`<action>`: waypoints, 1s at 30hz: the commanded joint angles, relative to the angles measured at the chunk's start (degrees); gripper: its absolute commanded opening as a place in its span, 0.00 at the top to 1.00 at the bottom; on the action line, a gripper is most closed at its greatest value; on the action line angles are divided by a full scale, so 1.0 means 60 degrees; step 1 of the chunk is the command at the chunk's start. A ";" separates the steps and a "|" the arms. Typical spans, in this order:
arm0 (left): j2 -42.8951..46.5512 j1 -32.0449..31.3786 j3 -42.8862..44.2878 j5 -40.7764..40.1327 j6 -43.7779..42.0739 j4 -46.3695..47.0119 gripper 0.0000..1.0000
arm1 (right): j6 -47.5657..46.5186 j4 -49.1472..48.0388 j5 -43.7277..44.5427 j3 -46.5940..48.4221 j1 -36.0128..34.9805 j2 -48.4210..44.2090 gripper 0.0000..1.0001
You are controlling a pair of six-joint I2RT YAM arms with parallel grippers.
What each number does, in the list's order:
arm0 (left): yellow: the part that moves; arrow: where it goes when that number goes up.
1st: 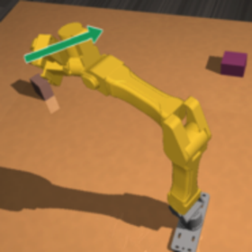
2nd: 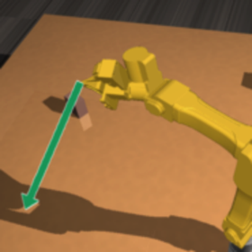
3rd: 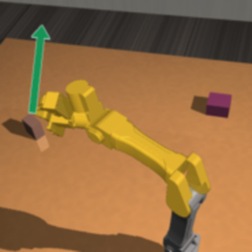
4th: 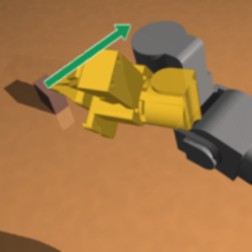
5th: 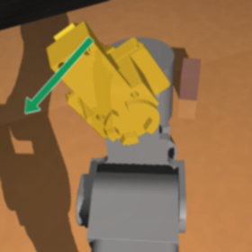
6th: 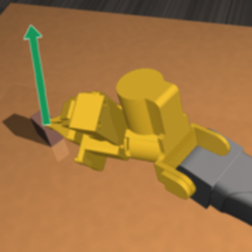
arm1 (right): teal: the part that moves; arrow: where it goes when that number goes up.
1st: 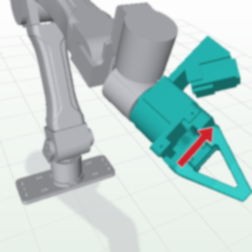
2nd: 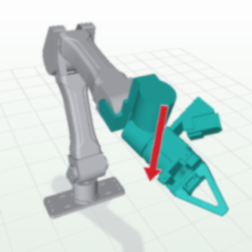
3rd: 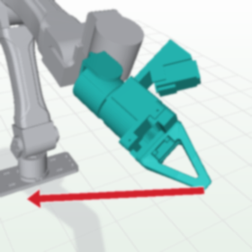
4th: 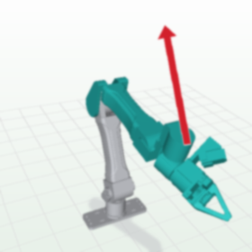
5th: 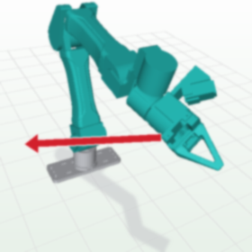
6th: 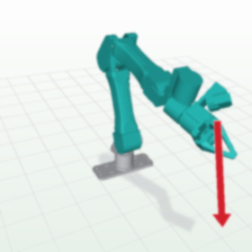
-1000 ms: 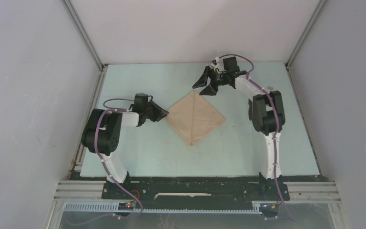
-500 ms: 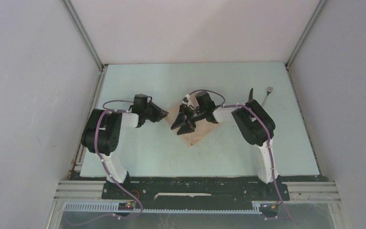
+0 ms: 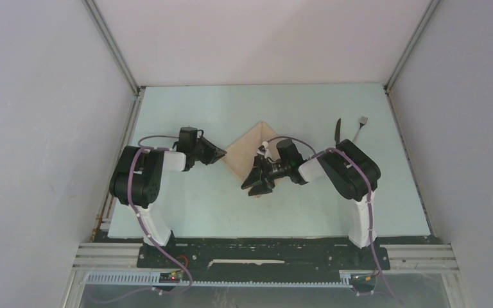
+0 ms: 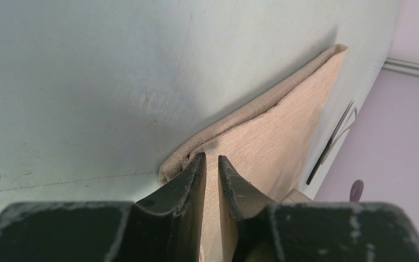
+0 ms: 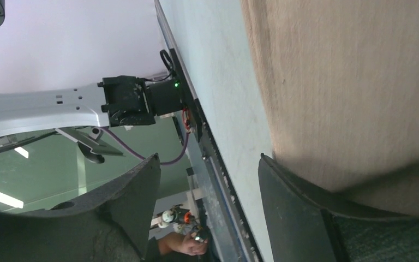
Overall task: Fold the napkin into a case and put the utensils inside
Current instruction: Smooth out the upper triangle-folded napkin at the center of the board.
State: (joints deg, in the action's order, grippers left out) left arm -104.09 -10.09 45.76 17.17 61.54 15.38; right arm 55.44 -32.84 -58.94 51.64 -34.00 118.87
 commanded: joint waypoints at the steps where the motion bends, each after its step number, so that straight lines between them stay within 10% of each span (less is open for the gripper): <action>1: -0.0273 0.0201 -0.0072 -0.0562 -0.0177 -0.0413 0.77 | -0.0799 0.1470 0.0046 0.0073 0.0030 -0.1574 0.26; 30: -0.0462 0.0366 0.0174 -0.0462 -0.0510 -0.0810 0.78 | -0.0912 0.2476 0.0648 0.3138 0.1381 0.0940 0.23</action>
State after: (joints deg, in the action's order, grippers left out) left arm -104.86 -9.32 46.11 18.83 61.39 15.53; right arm 49.56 -18.50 -56.38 64.34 -28.29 119.66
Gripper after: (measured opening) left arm 0.231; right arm 0.778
